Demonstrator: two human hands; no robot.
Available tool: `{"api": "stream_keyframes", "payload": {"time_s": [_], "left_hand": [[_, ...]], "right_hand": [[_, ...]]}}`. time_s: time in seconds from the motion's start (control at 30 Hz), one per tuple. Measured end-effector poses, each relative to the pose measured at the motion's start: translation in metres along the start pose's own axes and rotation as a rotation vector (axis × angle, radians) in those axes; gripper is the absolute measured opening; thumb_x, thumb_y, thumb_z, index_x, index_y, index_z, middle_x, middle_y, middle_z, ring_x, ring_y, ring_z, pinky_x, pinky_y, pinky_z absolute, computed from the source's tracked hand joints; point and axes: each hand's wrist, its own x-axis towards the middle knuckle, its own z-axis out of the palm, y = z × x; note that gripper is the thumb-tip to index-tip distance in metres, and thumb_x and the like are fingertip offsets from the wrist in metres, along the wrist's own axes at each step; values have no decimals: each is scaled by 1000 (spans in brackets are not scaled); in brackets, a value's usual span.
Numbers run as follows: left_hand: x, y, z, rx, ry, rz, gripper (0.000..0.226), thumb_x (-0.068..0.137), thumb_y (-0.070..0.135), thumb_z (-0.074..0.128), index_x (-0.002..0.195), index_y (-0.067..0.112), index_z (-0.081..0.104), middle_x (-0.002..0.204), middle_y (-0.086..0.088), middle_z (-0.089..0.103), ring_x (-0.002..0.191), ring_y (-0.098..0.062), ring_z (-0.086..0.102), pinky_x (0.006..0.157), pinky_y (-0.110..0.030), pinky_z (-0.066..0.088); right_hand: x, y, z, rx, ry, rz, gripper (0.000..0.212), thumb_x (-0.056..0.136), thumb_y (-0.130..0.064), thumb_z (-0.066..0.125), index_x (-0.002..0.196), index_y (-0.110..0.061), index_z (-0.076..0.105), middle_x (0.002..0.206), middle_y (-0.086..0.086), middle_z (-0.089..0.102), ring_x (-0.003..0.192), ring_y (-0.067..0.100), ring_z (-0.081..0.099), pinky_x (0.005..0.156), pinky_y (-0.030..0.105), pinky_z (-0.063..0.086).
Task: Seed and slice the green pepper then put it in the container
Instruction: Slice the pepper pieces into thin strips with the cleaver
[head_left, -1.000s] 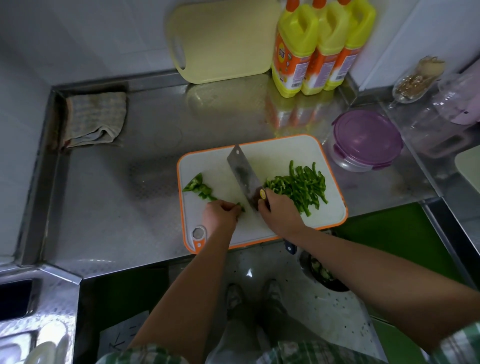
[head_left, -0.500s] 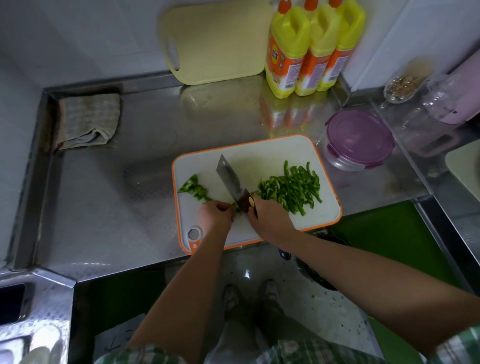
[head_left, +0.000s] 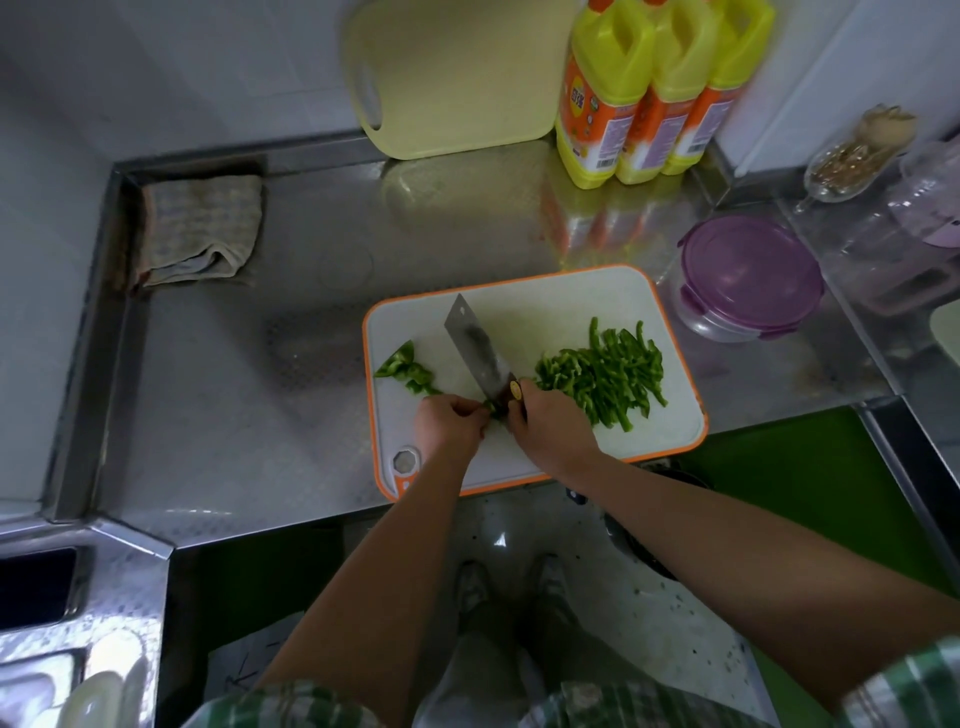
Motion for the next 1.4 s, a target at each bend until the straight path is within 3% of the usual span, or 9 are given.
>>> {"api": "stream_keyframes", "payload": {"time_s": [0.27, 0.53, 0.7, 0.83, 0.97, 1.1, 1.27, 1.4], "left_hand": [[-1, 6, 9, 57, 26, 13, 6, 80, 15, 72, 79, 10, 75, 76, -9, 73, 76, -24, 68, 72, -34, 58], [-2, 11, 16, 41, 22, -12, 15, 78, 18, 78, 90, 10, 77, 85, -10, 74, 83, -25, 69, 75, -34, 58], [0, 17, 15, 3, 17, -90, 12, 77, 17, 76, 86, 10, 78, 82, -11, 74, 81, -25, 70, 69, -27, 55], [0, 19, 15, -20, 34, -133, 12, 74, 20, 77, 80, 10, 78, 79, -11, 74, 80, -26, 71, 75, -34, 59], [-1, 18, 15, -62, 35, -165, 6, 72, 16, 77, 70, 11, 75, 72, -11, 72, 77, -28, 71, 76, -40, 60], [-1, 15, 13, -91, 47, -173, 26, 73, 17, 79, 52, 22, 65, 67, -11, 71, 75, -28, 71, 77, -39, 60], [-2, 17, 15, -111, 63, -175, 25, 74, 17, 80, 55, 22, 65, 68, -10, 72, 76, -28, 71, 78, -40, 60], [-1, 15, 16, -114, 63, -166, 26, 74, 16, 80, 54, 23, 64, 69, -11, 72, 77, -29, 71, 78, -41, 59]], "right_hand": [[1, 11, -7, 38, -15, 32, 18, 99, -21, 42, 100, -5, 51, 67, 4, 48, 56, 21, 45, 46, 29, 28], [-12, 11, -3, -10, -37, 27, 16, 99, -21, 41, 100, -7, 50, 76, 12, 59, 69, 30, 59, 55, 30, 33], [-4, 11, -6, -18, -24, 28, 19, 100, -22, 40, 102, -7, 50, 74, 9, 56, 69, 30, 59, 53, 29, 31], [3, 12, -5, 0, 27, 62, 21, 101, -23, 40, 105, -6, 51, 77, 11, 59, 66, 28, 57, 51, 30, 32], [4, 11, -3, -3, 23, 81, 19, 100, -23, 40, 101, -7, 50, 66, 2, 46, 57, 22, 46, 47, 29, 28], [2, 13, -9, 52, 20, 46, 16, 100, -22, 40, 97, -8, 48, 59, -4, 38, 48, 15, 38, 42, 26, 21], [-7, 14, -13, 54, 22, -10, 17, 99, -23, 42, 95, -9, 49, 68, 8, 55, 54, 21, 49, 48, 30, 34], [-8, 12, -14, 27, -6, 4, 17, 99, -23, 42, 98, -8, 50, 71, 9, 56, 59, 24, 50, 51, 32, 40]]}}
